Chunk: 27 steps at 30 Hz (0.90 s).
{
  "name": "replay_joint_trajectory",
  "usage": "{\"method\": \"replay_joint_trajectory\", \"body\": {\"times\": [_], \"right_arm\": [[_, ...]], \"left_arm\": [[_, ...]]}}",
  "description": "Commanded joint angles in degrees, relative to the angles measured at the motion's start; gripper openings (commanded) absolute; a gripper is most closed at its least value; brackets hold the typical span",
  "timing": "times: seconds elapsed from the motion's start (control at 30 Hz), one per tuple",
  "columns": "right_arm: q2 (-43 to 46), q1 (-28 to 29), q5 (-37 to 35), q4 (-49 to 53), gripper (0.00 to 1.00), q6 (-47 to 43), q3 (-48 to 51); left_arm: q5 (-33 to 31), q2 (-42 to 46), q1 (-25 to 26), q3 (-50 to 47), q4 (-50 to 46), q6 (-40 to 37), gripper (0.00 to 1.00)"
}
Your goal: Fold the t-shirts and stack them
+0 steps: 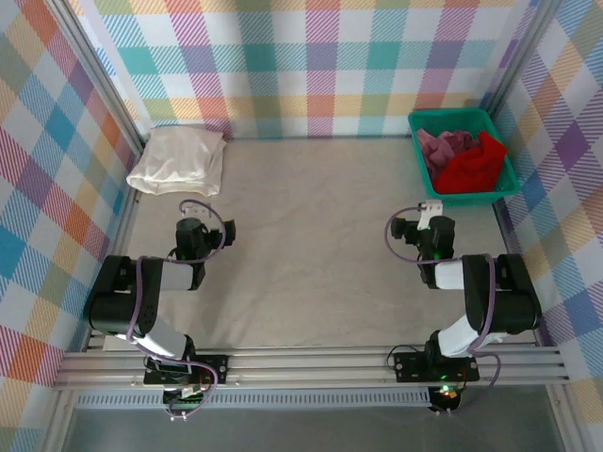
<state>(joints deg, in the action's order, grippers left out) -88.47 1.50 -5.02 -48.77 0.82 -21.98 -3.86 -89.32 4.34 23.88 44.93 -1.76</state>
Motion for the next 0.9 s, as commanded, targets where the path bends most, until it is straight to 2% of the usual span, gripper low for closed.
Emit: {"method": "replay_joint_trajectory", "body": {"times": [0.0,0.73,0.8,0.87], "right_arm": [[0.1,-0.1,1.1,-0.3,1.0,0.4,-1.2],[0.6,-0.7,2.3,-0.6,1.0,0.6,-1.0],[5.2,0.2,-0.6,4.2,1.0,0.4,-1.6],[14.2,1.9,-5.6,17.6,1.0,1.6,-4.9]], "left_arm": [[0.8,-0.4,-0.9,0.9,0.2,-0.1,1.0],[1.5,-0.2,-1.3,0.5,0.8,-0.1,1.0],[-1.3,2.6,-0.7,1.1,-2.4,0.3,1.0],[-5.2,11.0,1.2,3.6,-13.3,-0.3,1.0]]}}
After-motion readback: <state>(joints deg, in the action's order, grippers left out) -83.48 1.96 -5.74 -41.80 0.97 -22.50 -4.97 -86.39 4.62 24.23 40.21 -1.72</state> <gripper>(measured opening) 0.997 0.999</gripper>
